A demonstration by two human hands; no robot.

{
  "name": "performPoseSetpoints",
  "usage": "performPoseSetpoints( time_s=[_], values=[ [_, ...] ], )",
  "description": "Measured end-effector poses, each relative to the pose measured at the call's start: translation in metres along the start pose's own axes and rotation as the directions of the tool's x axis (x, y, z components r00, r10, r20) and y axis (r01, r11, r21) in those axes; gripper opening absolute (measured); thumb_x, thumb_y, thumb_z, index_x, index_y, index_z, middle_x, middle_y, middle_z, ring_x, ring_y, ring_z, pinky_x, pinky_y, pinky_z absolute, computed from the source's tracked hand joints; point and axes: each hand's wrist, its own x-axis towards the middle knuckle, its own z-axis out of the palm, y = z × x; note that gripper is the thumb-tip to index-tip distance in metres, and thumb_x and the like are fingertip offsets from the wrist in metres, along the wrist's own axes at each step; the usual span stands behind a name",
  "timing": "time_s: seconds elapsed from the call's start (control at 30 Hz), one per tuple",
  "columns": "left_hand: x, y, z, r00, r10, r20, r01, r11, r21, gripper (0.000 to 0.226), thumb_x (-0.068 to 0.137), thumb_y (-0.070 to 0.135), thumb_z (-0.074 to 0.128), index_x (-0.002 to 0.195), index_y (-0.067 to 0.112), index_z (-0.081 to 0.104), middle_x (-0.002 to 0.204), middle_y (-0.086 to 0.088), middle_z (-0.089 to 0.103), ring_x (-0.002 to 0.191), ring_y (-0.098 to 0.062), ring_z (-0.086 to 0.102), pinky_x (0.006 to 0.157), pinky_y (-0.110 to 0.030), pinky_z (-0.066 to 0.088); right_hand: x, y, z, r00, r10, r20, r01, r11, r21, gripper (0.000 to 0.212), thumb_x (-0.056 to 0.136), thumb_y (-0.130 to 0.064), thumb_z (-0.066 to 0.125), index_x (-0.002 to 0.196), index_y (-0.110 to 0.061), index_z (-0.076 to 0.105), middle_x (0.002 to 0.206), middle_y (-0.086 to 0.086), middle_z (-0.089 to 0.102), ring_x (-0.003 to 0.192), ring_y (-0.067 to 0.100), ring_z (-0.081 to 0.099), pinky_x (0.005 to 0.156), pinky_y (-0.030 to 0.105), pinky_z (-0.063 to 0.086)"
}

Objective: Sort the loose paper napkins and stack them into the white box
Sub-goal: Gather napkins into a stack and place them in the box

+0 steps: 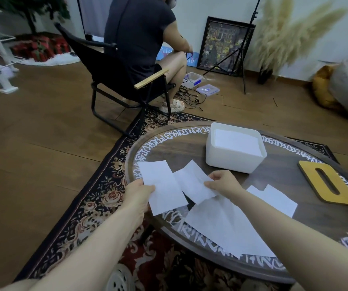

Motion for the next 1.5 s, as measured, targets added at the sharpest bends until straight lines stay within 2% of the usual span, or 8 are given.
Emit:
performPoseSetpoints(
  time_s=[0.17, 0.27, 0.37, 0.47, 0.83, 1.17, 1.33, 1.5],
  values=[
    [-0.007, -0.004, 0.013, 0.999, 0.022, 0.031, -0.023, 1.000, 0.015, 0.027, 0.093, -0.011, 0.046, 0.113, -0.001, 0.060, 0.101, -0.013, 0.061, 0.088, -0.028, 0.059, 0.082, -0.038, 0.050, -0.034, 0.019, -0.022, 0.998, 0.053, -0.041, -0.046, 0.986, 0.160, 0.011, 0.086, -0.008, 0.066, 0.075, -0.009, 0.065, 0.073, 0.004, 0.061, 0.060, 0.016, 0.054, 0.050, 0.019, 0.041],
    [-0.010, -0.008, 0.024, 0.998, 0.041, 0.047, -0.043, 0.997, 0.059, 0.023, 0.092, -0.011, 0.046, 0.097, 0.007, 0.060, 0.093, -0.010, 0.060, 0.081, -0.026, 0.058, 0.075, -0.037, 0.051, -0.052, 0.020, -0.038, 0.996, 0.062, -0.071, -0.044, 0.972, 0.232, 0.005, 0.089, -0.006, 0.063, 0.085, -0.004, 0.065, 0.069, 0.000, 0.057, 0.050, 0.005, 0.048, 0.037, 0.009, 0.031],
    [-0.011, -0.013, 0.034, 0.996, 0.053, 0.067, -0.060, 0.993, 0.105, 0.026, 0.092, -0.010, 0.047, 0.082, 0.012, 0.057, 0.094, -0.012, 0.062, 0.081, -0.027, 0.059, 0.080, -0.041, 0.051, -0.063, 0.019, -0.052, 0.993, 0.062, -0.096, -0.029, 0.949, 0.313, 0.004, 0.090, -0.007, 0.063, 0.088, -0.004, 0.065, 0.073, 0.002, 0.059, 0.052, 0.008, 0.047, 0.042, 0.014, 0.032],
    [-0.015, -0.014, 0.045, 0.993, 0.072, 0.097, -0.084, 0.989, 0.123, 0.022, 0.093, -0.008, 0.048, 0.087, 0.012, 0.057, 0.091, -0.009, 0.062, 0.078, -0.023, 0.059, 0.075, -0.037, 0.051, -0.072, 0.021, -0.062, 0.989, 0.078, -0.124, -0.031, 0.938, 0.344, 0.006, 0.090, -0.012, 0.063, 0.087, -0.010, 0.067, 0.073, 0.001, 0.059, 0.058, 0.014, 0.044, 0.051, 0.023, 0.029],
    [-0.023, -0.020, 0.086, 0.966, 0.048, 0.254, -0.091, 0.983, 0.160, 0.025, 0.094, -0.002, 0.048, 0.081, 0.016, 0.060, 0.091, -0.007, 0.067, 0.090, -0.028, 0.063, 0.090, -0.049, 0.052, -0.084, 0.035, -0.067, 0.991, 0.112, -0.079, -0.049, 0.826, 0.562, 0.005, 0.088, -0.013, 0.065, 0.083, -0.012, 0.064, 0.075, 0.003, 0.059, 0.064, 0.016, 0.045, 0.054, 0.024, 0.032],
    [-0.020, -0.031, 0.112, 0.937, -0.014, 0.349, 0.000, 0.999, 0.041, 0.014, 0.097, 0.014, 0.052, 0.099, 0.015, 0.066, 0.096, -0.008, 0.073, 0.089, -0.028, 0.068, 0.067, -0.037, 0.055, -0.086, 0.027, -0.054, 0.993, 0.083, -0.079, -0.029, 0.848, 0.529, 0.006, 0.087, -0.012, 0.067, 0.083, -0.011, 0.063, 0.082, 0.003, 0.062, 0.063, 0.016, 0.047, 0.054, 0.024, 0.031],
    [-0.021, -0.031, 0.113, 0.924, -0.005, 0.383, -0.009, 0.999, 0.034, 0.019, 0.097, 0.014, 0.049, 0.097, 0.017, 0.069, 0.095, -0.006, 0.075, 0.094, -0.028, 0.069, 0.081, -0.044, 0.056, -0.090, 0.021, -0.054, 0.994, 0.069, -0.089, -0.013, 0.855, 0.518, 0.010, 0.087, -0.011, 0.066, 0.078, -0.013, 0.061, 0.082, 0.003, 0.061, 0.063, 0.014, 0.047, 0.052, 0.022, 0.030],
    [-0.023, -0.029, 0.110, 0.918, 0.011, 0.396, -0.037, 0.998, 0.058, 0.022, 0.098, 0.014, 0.048, 0.095, 0.018, 0.069, 0.096, -0.005, 0.075, 0.095, -0.028, 0.068, 0.084, -0.045, 0.055, -0.095, 0.016, -0.056, 0.994, 0.046, -0.098, 0.012, 0.851, 0.526, 0.014, 0.089, -0.007, 0.064, 0.077, -0.013, 0.060, 0.075, -0.001, 0.061, 0.055, 0.005, 0.050, 0.041, 0.009, 0.034]
  ],
)
